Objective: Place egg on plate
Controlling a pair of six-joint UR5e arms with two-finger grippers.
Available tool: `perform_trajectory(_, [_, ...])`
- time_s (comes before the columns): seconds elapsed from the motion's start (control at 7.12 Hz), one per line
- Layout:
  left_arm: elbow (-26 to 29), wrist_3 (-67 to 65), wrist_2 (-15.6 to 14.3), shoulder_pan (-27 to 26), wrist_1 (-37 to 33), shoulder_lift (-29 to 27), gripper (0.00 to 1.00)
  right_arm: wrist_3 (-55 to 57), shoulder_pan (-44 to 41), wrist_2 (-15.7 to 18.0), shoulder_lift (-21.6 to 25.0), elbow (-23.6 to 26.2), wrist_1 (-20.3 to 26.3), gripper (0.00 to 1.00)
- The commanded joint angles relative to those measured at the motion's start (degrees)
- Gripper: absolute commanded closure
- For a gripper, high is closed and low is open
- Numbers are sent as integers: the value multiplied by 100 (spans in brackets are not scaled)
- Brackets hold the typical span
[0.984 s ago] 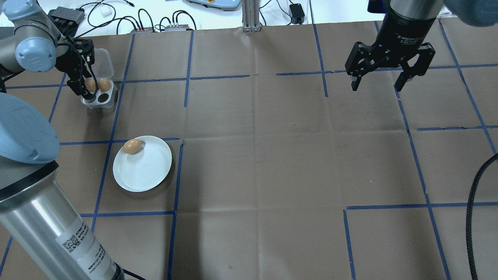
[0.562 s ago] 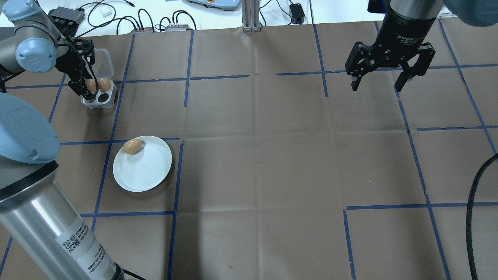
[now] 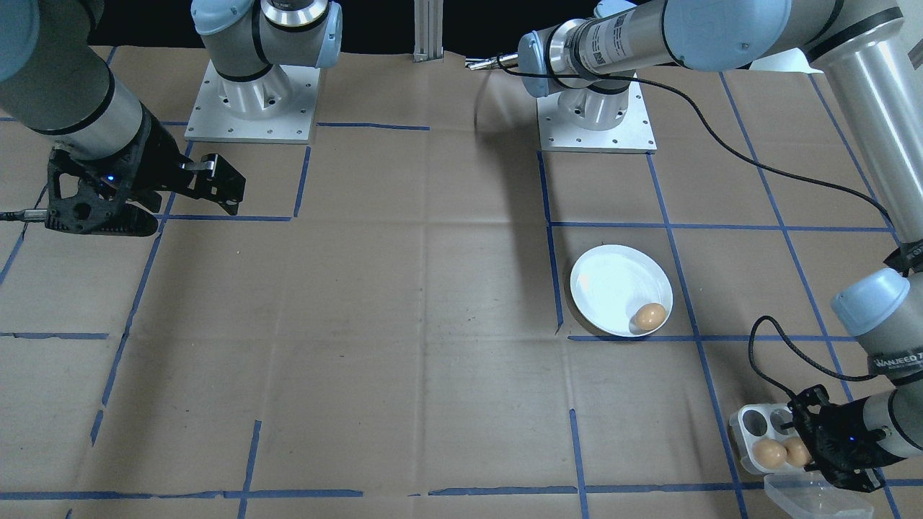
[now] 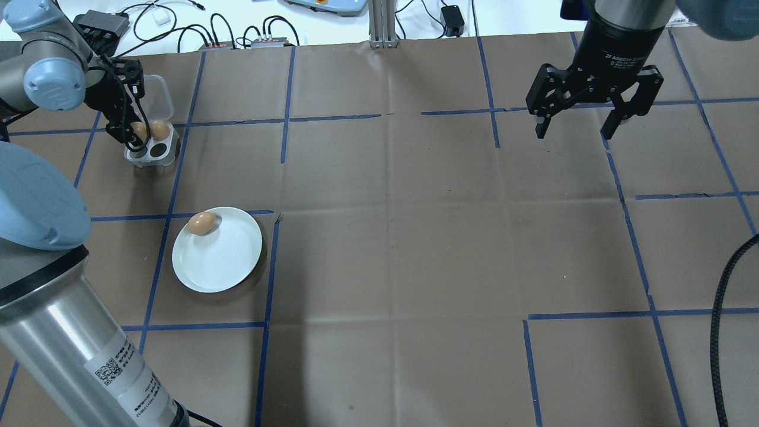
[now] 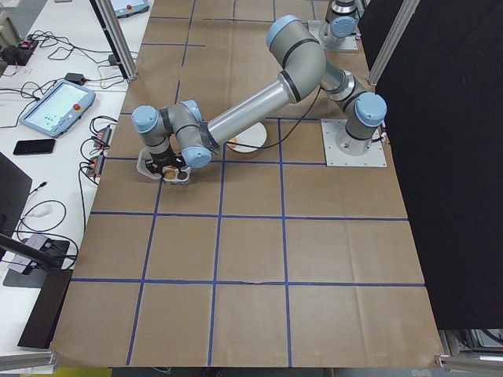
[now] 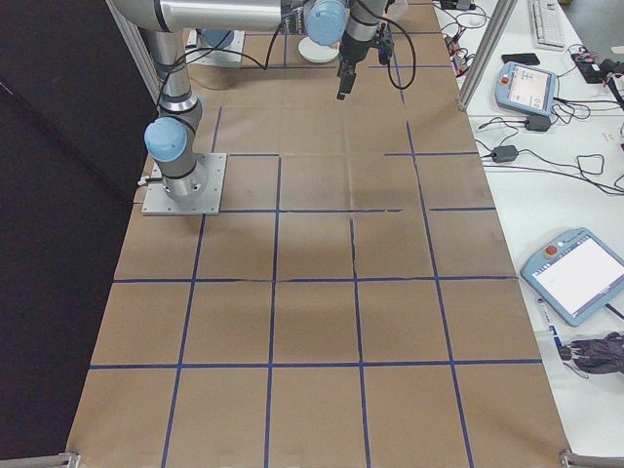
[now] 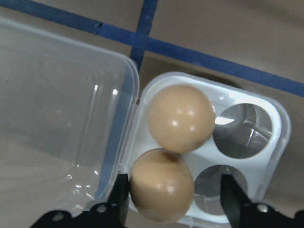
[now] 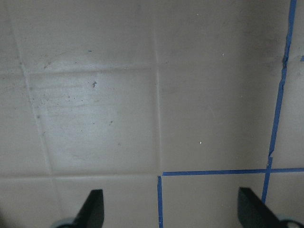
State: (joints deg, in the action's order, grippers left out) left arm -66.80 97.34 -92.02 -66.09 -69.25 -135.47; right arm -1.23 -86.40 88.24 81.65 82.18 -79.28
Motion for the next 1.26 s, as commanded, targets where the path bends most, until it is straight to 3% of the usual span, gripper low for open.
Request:
perform_trajectory(0.0, [0, -4, 0, 0, 0, 3, 52, 0, 0, 0, 0, 0, 0, 0])
perform_trajectory(0.56, [0, -22, -70, -9, -88, 449, 65, 0, 0, 0, 0, 0, 0, 0])
perform_trajectory(0.84, [-17, -222, -88, -9, -769, 1020, 65, 0, 0, 0, 0, 0, 0, 0])
perform_trajectory(0.98, [-113, -737, -88, -44, -1131, 1301, 65, 0, 0, 0, 0, 0, 0, 0])
perform_trajectory(1.12, [-575, -1412, -53, -122, -1213, 1696, 65, 0, 0, 0, 0, 0, 0, 0])
